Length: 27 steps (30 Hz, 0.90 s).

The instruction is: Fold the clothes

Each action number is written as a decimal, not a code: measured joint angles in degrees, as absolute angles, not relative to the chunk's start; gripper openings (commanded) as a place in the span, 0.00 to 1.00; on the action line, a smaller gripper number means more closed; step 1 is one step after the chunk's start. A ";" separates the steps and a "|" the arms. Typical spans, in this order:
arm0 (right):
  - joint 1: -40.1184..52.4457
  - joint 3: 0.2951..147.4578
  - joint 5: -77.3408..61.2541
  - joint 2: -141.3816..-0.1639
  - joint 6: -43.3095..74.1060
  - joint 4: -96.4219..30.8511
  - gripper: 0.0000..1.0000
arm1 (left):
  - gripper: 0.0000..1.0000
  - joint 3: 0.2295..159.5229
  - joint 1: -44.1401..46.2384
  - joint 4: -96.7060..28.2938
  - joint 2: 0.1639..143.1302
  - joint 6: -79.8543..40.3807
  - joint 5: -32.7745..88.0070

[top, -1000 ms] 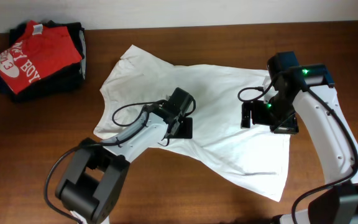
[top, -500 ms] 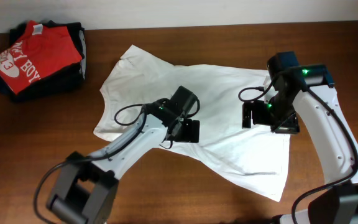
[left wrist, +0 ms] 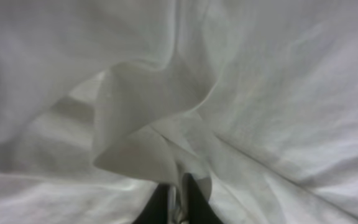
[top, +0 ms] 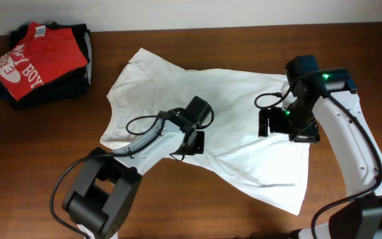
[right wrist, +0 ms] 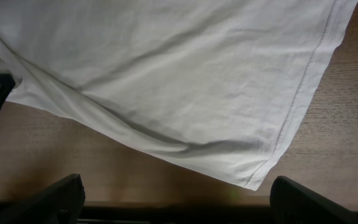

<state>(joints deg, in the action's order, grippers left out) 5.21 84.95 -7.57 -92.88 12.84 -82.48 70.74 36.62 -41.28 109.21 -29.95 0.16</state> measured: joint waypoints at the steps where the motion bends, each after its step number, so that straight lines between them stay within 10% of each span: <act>1: 5.21 84.95 -7.57 -92.88 12.84 -82.48 0.99 | 0.01 70.74 36.62 -41.47 109.21 -29.91 0.16; 27: 5.21 74.22 -7.55 -65.32 16.62 -93.91 0.99 | 0.00 73.32 35.68 -96.49 70.30 -47.22 -9.26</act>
